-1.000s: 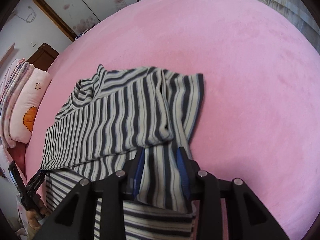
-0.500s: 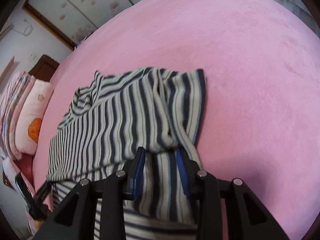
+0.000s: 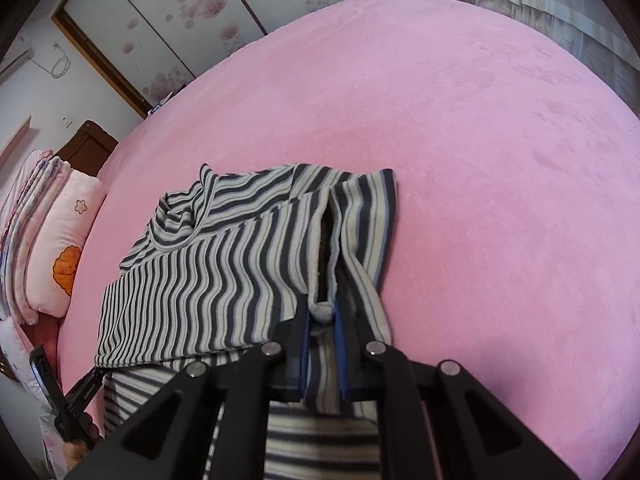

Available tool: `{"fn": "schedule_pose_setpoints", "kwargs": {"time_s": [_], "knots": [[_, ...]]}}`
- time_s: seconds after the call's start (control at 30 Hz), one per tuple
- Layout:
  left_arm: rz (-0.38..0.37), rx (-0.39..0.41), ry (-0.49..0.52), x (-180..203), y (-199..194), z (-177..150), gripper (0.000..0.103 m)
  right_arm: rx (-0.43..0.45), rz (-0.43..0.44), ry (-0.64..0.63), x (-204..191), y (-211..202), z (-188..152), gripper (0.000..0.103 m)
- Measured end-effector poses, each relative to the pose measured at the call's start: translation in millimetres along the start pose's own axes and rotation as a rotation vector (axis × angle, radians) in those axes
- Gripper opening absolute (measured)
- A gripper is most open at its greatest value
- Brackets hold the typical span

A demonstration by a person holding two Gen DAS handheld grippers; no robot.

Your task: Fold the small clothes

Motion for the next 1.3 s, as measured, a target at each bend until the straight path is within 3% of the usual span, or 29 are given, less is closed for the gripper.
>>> {"fn": "schedule_pose_setpoints", "kwargs": {"time_s": [0.13, 0.2, 0.3, 0.37, 0.47, 0.67, 0.83, 1.07, 1.3], "knots": [[-0.033, -0.036, -0.037, -12, 9, 3, 0.019, -0.037, -0.059, 0.013, 12, 15, -6, 0.011], [-0.036, -0.048, -0.031, -17, 11, 3, 0.026, -0.038, -0.069, 0.017, 15, 20, -9, 0.011], [0.012, -0.04, 0.012, -21, 9, 6, 0.051, -0.048, -0.081, 0.001, 13, 23, -11, 0.012], [0.048, -0.021, 0.039, -25, 3, 8, 0.068, -0.048, -0.088, -0.01, 12, 19, -10, 0.019], [0.049, -0.002, 0.085, -26, -12, 9, 0.068, -0.022, -0.119, -0.037, 8, 7, -9, 0.028], [0.052, 0.059, 0.17, -21, -44, 18, 0.069, 0.048, -0.153, -0.11, 1, -30, -5, 0.028], [0.011, 0.116, 0.153, -5, -54, 41, 0.072, 0.085, -0.142, -0.183, -23, -41, 1, 0.028], [-0.089, 0.079, 0.127, 47, -12, 69, 0.072, 0.079, -0.11, -0.31, -96, 4, 16, 0.028], [-0.069, 0.002, 0.089, 55, 48, 79, 0.072, 0.011, -0.048, -0.366, -152, 65, 16, 0.028]]}}
Point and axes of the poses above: each gripper's, at about its wrist camera, not at the fingertips, and y roughly the way its jaws point, x to its right, z to its top, the point moved 7 cm from there along y, roughly the way its jaws point
